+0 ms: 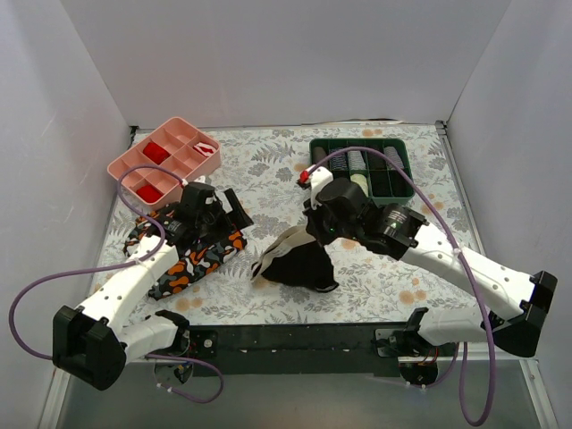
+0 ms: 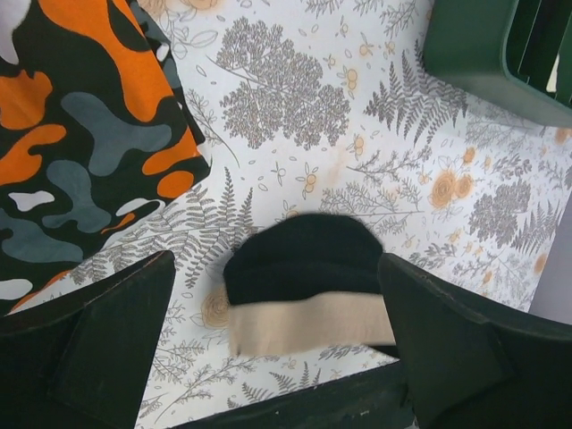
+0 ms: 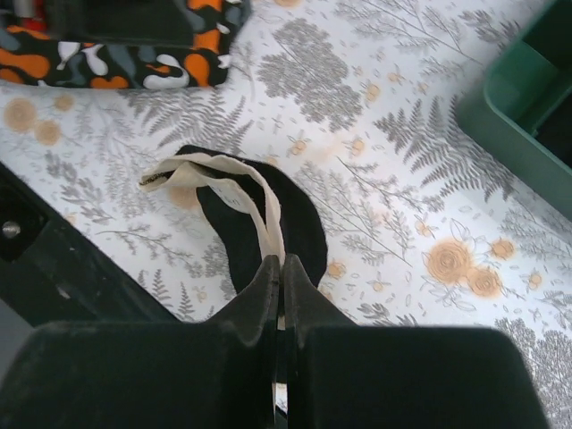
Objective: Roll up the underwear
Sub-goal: Flatten out the underwear at the center of the board.
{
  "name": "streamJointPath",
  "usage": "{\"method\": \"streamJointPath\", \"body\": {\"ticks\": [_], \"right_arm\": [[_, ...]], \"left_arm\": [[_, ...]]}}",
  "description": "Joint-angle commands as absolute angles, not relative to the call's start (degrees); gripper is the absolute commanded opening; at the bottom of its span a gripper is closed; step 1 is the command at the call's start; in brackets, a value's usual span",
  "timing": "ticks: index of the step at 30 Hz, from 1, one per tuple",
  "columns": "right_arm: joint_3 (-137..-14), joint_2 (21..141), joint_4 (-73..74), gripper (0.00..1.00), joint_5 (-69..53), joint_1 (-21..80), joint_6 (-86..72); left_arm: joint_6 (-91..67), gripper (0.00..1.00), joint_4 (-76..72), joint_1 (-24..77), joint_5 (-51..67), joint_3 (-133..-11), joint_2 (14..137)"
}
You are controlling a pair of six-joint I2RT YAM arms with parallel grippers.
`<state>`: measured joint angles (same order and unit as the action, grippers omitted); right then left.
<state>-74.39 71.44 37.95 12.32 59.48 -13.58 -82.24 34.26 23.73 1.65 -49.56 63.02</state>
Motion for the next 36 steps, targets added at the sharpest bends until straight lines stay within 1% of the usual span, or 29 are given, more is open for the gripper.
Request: {"method": "streamJointPath", "body": {"ticks": [1,7,10,11,15,16,20,25,28,31,32,33,36], "right_arm": [[-69.79,67.77,36.83,0.01,9.59,53.89,-14.85],[-64.95,67.59,34.37,0.01,7.56,48.0,-13.8],[-64.6,68.38,33.75,0.01,6.86,46.15,-12.66],[-64.6,68.55,33.66,0.01,6.86,45.27,-12.48],[-64.6,69.34,32.97,0.01,5.46,43.6,-12.04],[-64.43,69.35,32.87,0.01,4.93,43.33,-11.95],[-64.25,69.35,32.52,0.01,3.87,42.54,-11.95],[-63.11,68.47,32.43,0.01,2.99,42.36,-12.22],[-62.49,67.77,32.34,0.01,2.64,42.19,-12.3],[-61.7,67.06,31.91,0.01,2.2,42.1,-12.57],[-61.44,66.89,31.82,0.01,1.94,42.1,-12.57],[-61.35,66.8,31.82,0.01,1.93,42.1,-12.74],[-61.0,66.8,31.64,0.01,1.94,41.92,-12.66]], "left_arm": [[-80.95,0.98,32.7,23.47,7.54,-47.73,63.54],[-77.0,0.98,30.24,23.99,13.88,-44.3,62.58],[-74.89,0.98,28.57,25.4,16.87,-42.55,61.62],[-74.71,0.98,27.96,27.4,17.22,-42.37,61.52],[-75.14,0.98,26.46,34.79,13.02,-42.89,64.15],[-76.54,0.98,26.54,35.5,12.66,-43.15,67.12],[-82.43,0.97,24.7,36.91,11.34,-42.28,72.23],[-87.18,0.88,21.54,36.91,7.83,-42.27,75.49],[-88.5,0.83,19.78,37.0,8.61,-43.15,78.22],[-89.21,0.74,19.25,37.0,8.61,-43.51,81.03],[-89.73,0.68,18.9,37.0,8.7,-43.33,81.47],[-90.0,0.65,18.03,37.0,8.61,-42.72,81.74],[-90.88,0.64,16.62,37.0,7.83,-41.84,81.65]]}}
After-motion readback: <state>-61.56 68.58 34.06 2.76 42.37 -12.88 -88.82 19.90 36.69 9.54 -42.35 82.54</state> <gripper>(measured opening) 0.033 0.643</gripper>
